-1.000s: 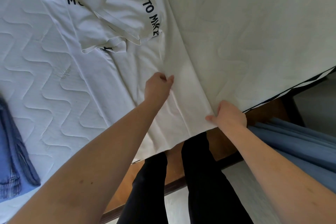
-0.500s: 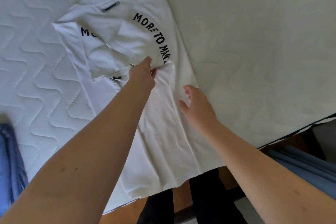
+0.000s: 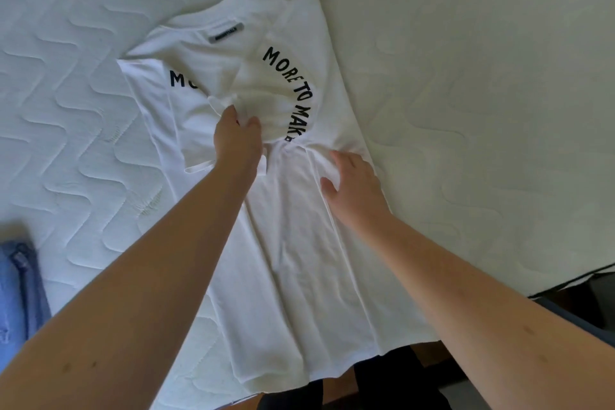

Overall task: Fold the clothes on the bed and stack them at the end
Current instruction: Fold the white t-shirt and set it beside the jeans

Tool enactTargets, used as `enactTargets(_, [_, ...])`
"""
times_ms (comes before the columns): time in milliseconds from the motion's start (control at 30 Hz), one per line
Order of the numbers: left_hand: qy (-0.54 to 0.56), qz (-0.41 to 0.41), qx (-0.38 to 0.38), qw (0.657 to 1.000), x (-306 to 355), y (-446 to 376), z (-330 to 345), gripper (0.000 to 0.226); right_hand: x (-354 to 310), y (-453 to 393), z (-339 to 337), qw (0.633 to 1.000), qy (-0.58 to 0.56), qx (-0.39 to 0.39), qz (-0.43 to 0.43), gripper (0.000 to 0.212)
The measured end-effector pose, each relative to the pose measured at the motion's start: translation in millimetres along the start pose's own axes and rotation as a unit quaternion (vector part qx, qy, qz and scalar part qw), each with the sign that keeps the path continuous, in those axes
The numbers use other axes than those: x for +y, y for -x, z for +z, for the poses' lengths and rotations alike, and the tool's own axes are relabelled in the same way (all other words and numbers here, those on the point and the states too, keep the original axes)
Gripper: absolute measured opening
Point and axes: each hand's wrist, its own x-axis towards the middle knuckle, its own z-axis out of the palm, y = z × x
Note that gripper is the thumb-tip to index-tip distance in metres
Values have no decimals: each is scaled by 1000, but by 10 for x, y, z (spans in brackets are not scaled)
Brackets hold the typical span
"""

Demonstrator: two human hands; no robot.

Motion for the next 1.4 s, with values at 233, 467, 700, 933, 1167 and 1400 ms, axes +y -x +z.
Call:
enactTargets(233, [-67,40,147,986,-61,63,83,38,112,-207,-59,994,90,50,-25,58])
enactTargets(467, [-272,307,45,911,257,-89,423,34,147,-466,2,980,153,4,-127,62])
enactTargets(700, [-324,277,-31,904,703,-812,752,55,351,-568,-146,954,168,-11,-246,56])
enactTargets(933, [-331,238,-78,910,1236,-1615,919,51,584,-1042,-354,970,133,44,-200,65])
enactTargets(1167, [-346,208,-138,904,1529,-1937,1019,17,736,-1400,-359,916,229,59,-325,58])
enactTargets(1400, [-390,260,-94,878,1533,-1958,1107,23,841,-1473,-304,907,238,57,-343,61])
